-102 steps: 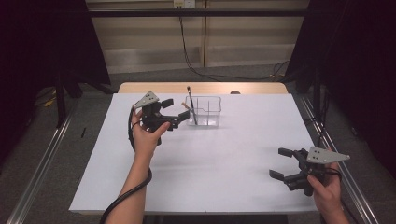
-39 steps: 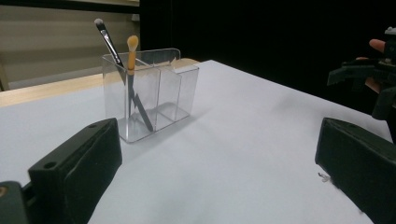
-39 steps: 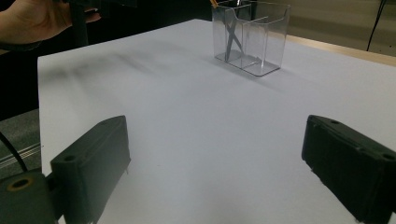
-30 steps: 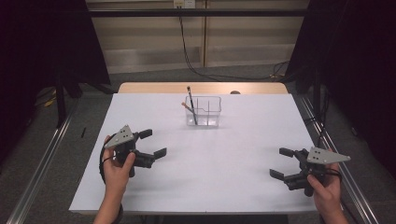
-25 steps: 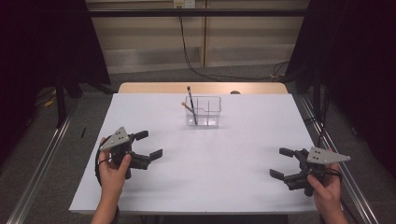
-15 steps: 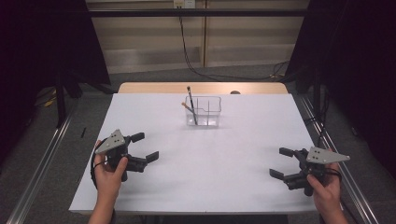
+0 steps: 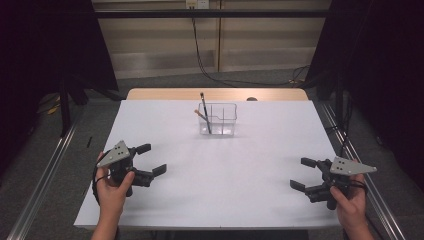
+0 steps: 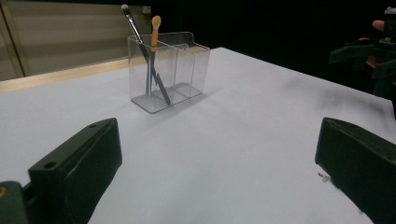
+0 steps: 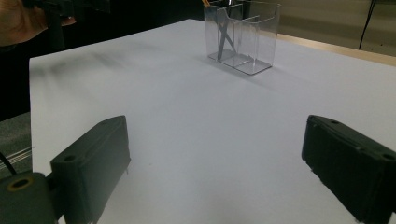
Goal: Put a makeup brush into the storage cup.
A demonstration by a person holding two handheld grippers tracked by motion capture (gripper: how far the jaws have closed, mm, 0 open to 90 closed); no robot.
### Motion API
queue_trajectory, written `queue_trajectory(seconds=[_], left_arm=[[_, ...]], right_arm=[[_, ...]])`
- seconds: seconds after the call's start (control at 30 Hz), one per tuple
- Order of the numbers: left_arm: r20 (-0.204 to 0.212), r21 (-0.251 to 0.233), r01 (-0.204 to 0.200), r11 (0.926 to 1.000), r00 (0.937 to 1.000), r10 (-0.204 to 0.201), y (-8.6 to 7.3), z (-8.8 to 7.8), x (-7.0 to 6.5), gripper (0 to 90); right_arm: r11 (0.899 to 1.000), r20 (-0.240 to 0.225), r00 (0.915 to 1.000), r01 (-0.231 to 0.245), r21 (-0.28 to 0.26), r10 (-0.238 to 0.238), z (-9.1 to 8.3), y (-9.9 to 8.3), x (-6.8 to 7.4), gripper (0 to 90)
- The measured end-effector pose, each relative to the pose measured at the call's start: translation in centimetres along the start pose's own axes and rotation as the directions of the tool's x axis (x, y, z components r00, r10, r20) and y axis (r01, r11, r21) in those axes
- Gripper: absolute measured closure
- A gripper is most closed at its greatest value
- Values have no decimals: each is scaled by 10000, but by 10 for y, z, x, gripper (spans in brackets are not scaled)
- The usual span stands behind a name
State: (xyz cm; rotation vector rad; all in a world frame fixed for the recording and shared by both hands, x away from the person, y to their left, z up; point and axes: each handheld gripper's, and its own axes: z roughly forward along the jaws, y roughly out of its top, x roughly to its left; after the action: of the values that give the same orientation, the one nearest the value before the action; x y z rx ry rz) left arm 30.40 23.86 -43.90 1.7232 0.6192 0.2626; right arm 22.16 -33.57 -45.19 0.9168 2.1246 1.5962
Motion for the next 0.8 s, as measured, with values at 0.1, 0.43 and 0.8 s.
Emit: queue_trajectory(seconds=[0.1, 0.43, 0.8], left_arm=[[-30, 60, 26, 10000, 10000, -26, -1, -2, 0, 6], [-95, 16, 33, 10000, 9999, -33, -4, -8, 0, 6], [-73, 103, 13, 9999, 10000, -12, -10, -14, 1, 9]], right_arm=[[10000, 8, 10000, 29, 2, -29, 0, 0, 0, 73], [10000, 24, 10000, 29, 31, -29, 1, -1, 0, 73], [9999, 52, 10000, 78, 149, -79, 3, -2, 0, 72]])
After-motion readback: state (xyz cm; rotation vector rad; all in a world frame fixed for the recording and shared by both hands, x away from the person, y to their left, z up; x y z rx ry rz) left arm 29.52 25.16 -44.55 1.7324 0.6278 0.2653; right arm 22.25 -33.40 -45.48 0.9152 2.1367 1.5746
